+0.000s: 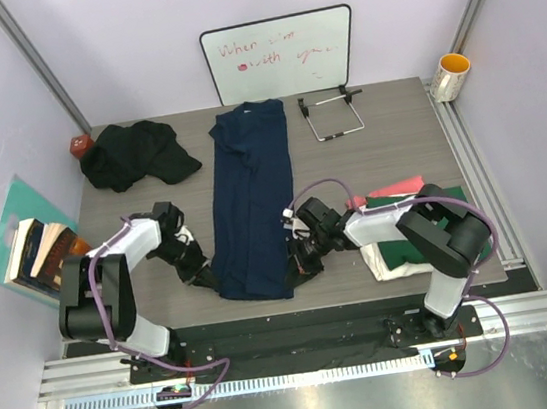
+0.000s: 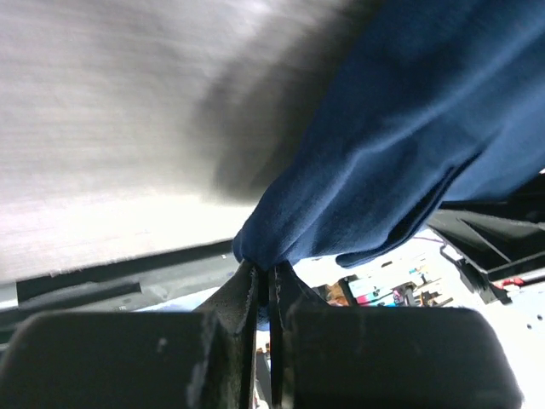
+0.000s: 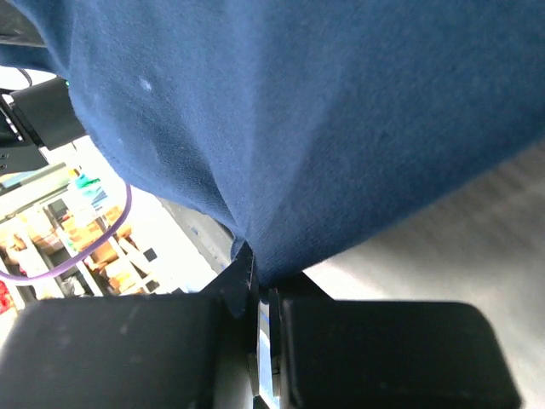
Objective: Fold and stack the t-shirts
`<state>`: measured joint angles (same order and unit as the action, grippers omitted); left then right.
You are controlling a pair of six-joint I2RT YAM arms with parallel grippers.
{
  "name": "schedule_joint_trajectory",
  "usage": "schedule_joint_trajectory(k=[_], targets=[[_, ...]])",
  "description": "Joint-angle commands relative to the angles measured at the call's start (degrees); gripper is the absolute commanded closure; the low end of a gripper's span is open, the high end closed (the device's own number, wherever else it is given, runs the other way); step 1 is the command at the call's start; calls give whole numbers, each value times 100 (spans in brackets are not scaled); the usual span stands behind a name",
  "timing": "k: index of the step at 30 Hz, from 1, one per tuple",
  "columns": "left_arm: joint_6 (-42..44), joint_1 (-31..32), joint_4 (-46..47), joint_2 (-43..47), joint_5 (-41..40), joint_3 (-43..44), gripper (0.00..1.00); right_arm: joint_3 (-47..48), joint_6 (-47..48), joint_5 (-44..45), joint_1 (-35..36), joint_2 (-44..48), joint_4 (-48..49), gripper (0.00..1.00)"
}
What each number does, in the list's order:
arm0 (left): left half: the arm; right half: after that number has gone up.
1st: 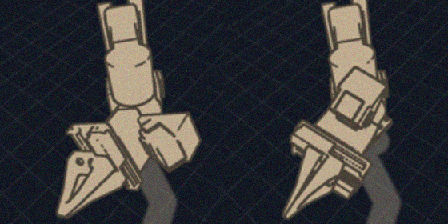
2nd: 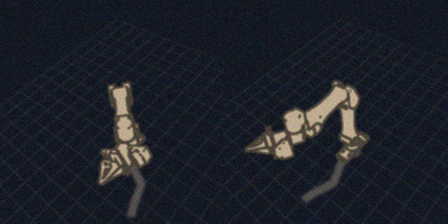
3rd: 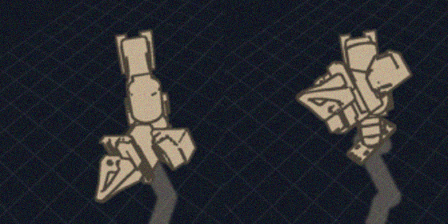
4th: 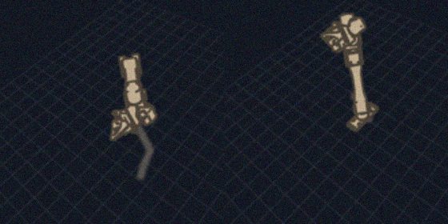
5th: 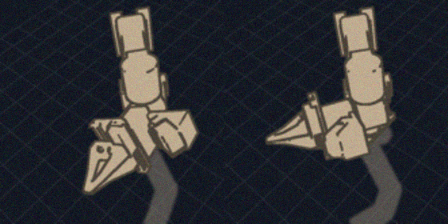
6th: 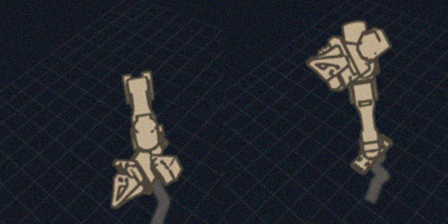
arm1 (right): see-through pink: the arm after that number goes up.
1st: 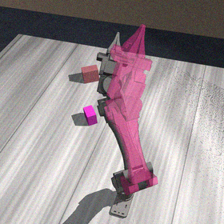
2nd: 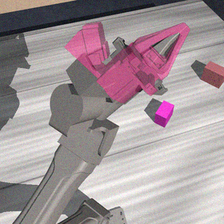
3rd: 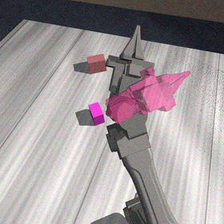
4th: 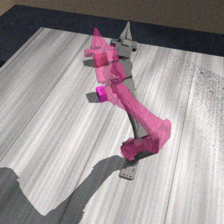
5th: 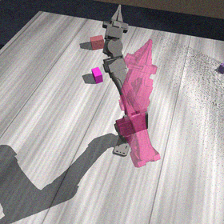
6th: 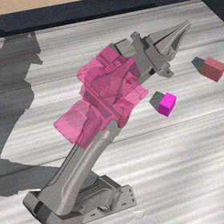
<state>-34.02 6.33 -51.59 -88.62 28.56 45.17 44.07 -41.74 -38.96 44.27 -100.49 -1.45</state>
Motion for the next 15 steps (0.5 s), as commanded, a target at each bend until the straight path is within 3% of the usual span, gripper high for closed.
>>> schedule_joint_trajectory(k=[1,6,15], targets=[[220,-61,-543,555,115,378,100,189,245,196,29,591,-768,99],[352,-53,-879,784,1,774,100,610,429,380,38,960,-1524,99],[387,-53,-431,478,-43,1222,100,1533,544,740,-252,856,-1867,99]])
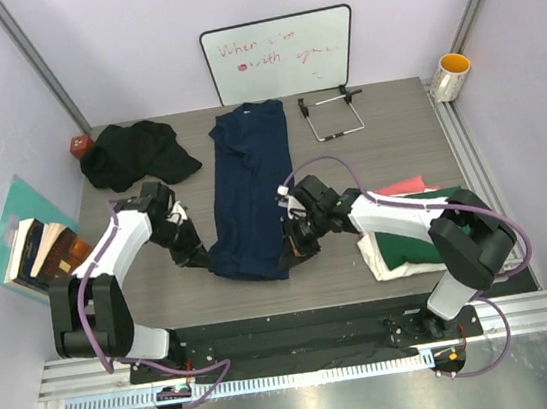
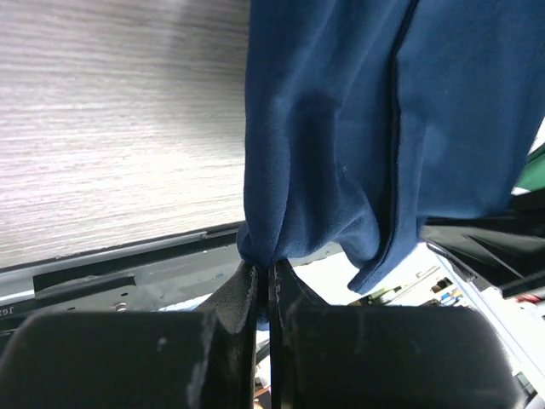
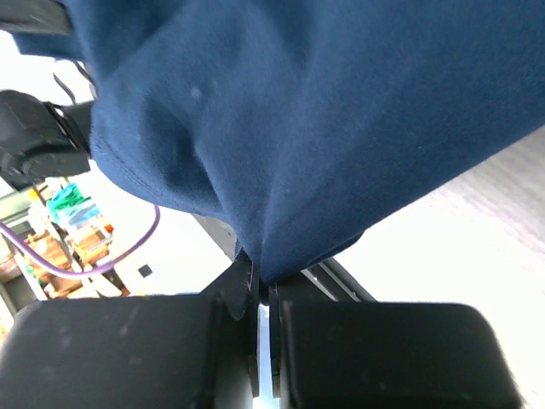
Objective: Fold and stack the t-shirts
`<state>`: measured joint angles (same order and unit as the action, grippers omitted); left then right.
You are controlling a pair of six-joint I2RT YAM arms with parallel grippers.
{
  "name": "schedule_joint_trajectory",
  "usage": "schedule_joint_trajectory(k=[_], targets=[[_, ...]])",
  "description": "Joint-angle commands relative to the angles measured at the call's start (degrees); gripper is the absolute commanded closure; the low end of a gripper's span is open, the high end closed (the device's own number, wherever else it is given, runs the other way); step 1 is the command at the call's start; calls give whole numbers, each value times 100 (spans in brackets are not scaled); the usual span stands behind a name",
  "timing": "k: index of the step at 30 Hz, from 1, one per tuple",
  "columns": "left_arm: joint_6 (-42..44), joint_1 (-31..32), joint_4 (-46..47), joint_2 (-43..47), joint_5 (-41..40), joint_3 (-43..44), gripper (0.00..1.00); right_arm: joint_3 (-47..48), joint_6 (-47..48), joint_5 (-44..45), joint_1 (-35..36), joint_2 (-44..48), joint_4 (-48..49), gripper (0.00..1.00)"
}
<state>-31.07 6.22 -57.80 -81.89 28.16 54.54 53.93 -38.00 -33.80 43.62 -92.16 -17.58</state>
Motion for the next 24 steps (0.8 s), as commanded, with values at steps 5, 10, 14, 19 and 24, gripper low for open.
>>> schedule_joint_trajectory(k=[5,10,14,19,24], targets=[[119,-51,463,-705,-65,899,100,1144,310,330,-634,-354,-359,99],[-21,-51,866,-1512,-127,1865,99,1785,415,444,-1363,-916,-377,99],[-171,-42,1087,-2356,5,2726,99,2691,741,445,-1610,-1565,-666,99],[-189,-7,1087,-3384,-22,3869,99,3719,891,523,-1672,-2244,-966,99],[-189,107,981,-4062,84,4696,99,4160,750,620,-1681,-2727,-975,99]])
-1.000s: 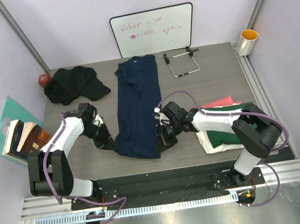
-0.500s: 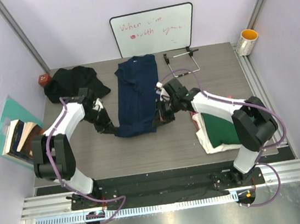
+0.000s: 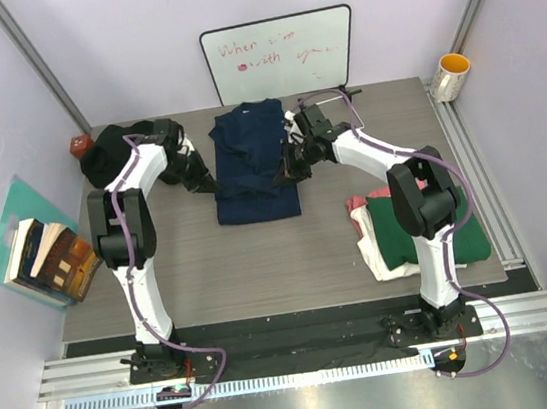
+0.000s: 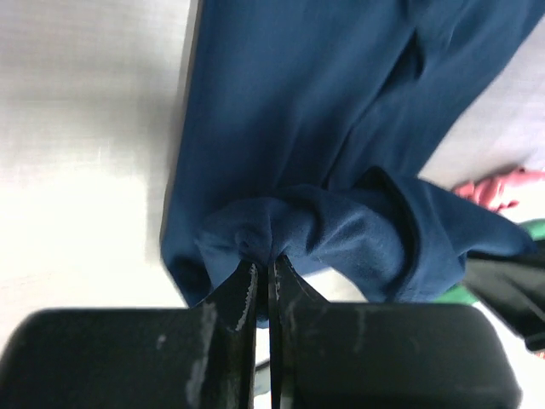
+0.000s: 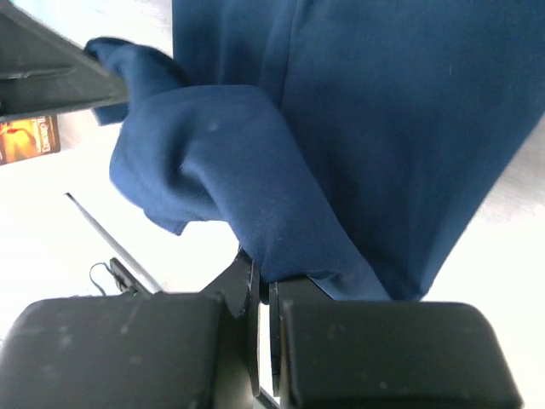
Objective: Fold and stack the t-shirts
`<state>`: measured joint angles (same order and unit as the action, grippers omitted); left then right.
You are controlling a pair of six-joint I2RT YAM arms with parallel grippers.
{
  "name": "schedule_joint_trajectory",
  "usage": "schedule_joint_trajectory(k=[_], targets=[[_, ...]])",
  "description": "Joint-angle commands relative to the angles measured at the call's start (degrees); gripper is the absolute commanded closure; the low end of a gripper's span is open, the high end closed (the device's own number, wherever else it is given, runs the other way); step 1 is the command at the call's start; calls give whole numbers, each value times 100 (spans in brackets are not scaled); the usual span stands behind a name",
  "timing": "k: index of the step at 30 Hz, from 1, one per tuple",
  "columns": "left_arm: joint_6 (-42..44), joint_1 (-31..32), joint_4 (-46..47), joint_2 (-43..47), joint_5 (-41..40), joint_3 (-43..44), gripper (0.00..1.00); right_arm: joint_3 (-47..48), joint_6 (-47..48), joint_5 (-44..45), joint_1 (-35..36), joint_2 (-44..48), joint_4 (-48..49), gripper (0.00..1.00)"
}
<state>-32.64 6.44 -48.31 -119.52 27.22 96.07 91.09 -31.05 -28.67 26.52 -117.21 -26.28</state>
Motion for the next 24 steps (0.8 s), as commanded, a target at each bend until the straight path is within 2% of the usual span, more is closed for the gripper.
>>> schedule_joint_trajectory(k=[1,4,7,8,10,11,13,14,17,18,21,22,23,24], targets=[[-23,112,24,-369,143,614,98,497,46,124,20,-284,-105,99],[-5,182,41,-607,64,781,96,498,20,230,28,-416,-70,99],[4,226,50,-782,-6,913,84,471,2,405,28,-522,-70,99],[4,235,50,-809,-111,974,77,463,-24,458,20,-540,-79,99],[4,235,59,-879,-199,1001,73,445,-77,572,20,-575,0,95],[4,235,68,-897,-339,1045,65,454,-103,581,20,-636,35,92],[-5,235,76,-906,-445,1098,59,523,-156,607,2,-715,114,87],[-14,235,137,-906,-489,1141,57,541,-252,625,2,-785,141,85],[-67,235,182,-958,-604,1369,53,629,-532,529,-42,-891,343,69],[-110,235,173,-993,-604,1449,53,638,-612,494,-59,-909,517,60],[-198,235,147,-1134,-534,1765,51,734,-841,397,-112,-997,747,53],[-216,235,112,-1213,-525,1844,51,778,-885,371,-156,-1040,756,53],[-242,235,86,-1240,-534,1993,51,805,-1016,353,-165,-1084,774,62],[-286,244,59,-1249,-560,2055,51,831,-1087,344,-182,-1111,852,65]])
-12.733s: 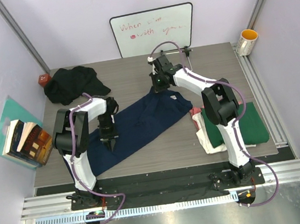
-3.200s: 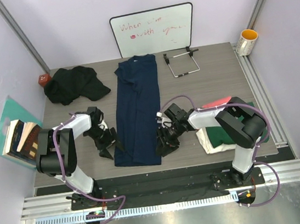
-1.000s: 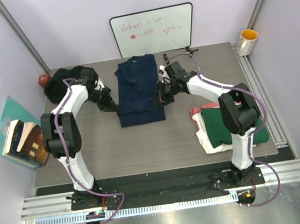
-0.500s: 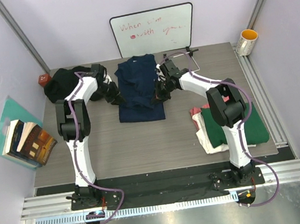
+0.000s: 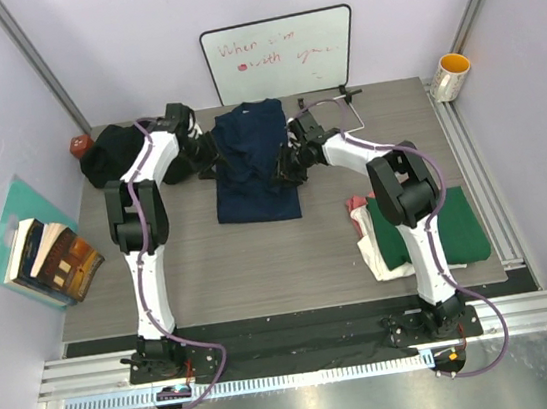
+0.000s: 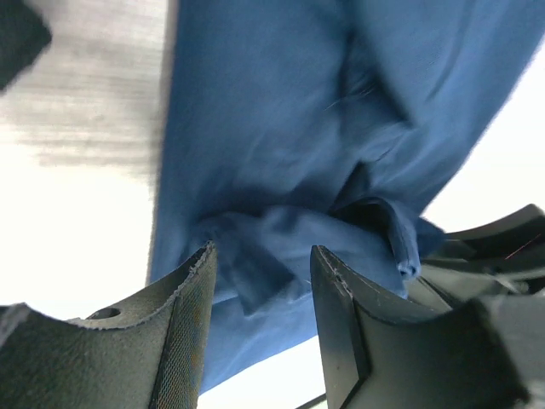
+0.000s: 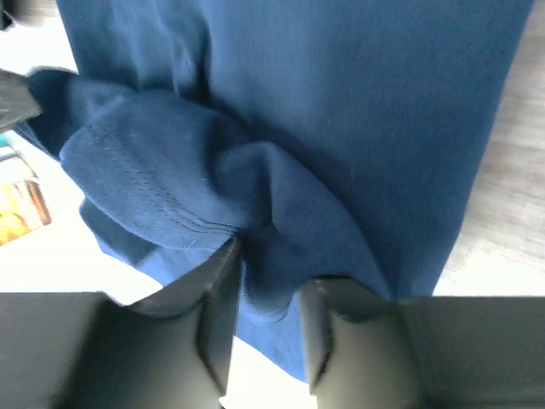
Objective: Fold and stack the t-shirts
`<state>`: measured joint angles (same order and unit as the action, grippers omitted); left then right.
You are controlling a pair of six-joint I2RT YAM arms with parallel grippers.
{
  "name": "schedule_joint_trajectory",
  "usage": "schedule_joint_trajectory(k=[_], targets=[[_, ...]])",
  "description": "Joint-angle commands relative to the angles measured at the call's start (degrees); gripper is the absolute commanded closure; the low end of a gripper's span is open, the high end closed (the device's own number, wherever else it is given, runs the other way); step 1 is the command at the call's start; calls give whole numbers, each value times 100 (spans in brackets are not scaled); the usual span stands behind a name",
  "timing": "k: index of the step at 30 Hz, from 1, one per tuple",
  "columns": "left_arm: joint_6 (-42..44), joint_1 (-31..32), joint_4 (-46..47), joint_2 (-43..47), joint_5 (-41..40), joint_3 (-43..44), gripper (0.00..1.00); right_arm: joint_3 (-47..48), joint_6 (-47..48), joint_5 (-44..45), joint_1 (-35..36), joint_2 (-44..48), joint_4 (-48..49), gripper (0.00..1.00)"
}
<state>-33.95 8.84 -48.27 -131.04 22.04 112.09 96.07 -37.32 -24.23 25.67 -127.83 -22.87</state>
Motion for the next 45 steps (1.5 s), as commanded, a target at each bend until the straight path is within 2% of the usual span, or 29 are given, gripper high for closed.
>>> schedule_joint_trajectory(k=[1,9,11,13,16,17,19,24,30,32,39,45], targets=[[-173,-5,55,-53,-60,497,51,325,-582,-126,-132,-49,582,67],[-24,117,265,887,19,33,48,166,-1917,-565,-519,-145,1785,71],[222,337,292,1141,125,-257,48,166,-2190,-627,-580,-259,2066,76],[415,643,344,1300,64,-590,49,122,-2637,-785,-677,-365,2251,76],[399,996,721,1573,133,-1232,49,-1,-3296,-1039,-748,-514,3006,68],[320,1058,818,1625,334,-1373,49,-53,-3456,-1084,-756,-541,3321,61],[276,1225,1003,1687,432,-1672,49,-80,-3746,-1119,-757,-585,3491,57],[275,1454,1301,1600,266,-2102,49,-203,-4125,-1154,-748,-647,4009,56],[152,1454,2048,1450,-95,-2656,51,-370,-4704,-1181,-791,-638,4650,56],[117,1454,2041,1310,-174,-2710,52,-361,-4872,-1172,-809,-673,4879,56],[56,1445,2076,1397,-490,-3237,55,-440,-5014,-1032,-871,-647,4846,55],[82,1375,2085,1889,-622,-3676,55,-607,-4346,-794,-1072,-339,3871,55]])
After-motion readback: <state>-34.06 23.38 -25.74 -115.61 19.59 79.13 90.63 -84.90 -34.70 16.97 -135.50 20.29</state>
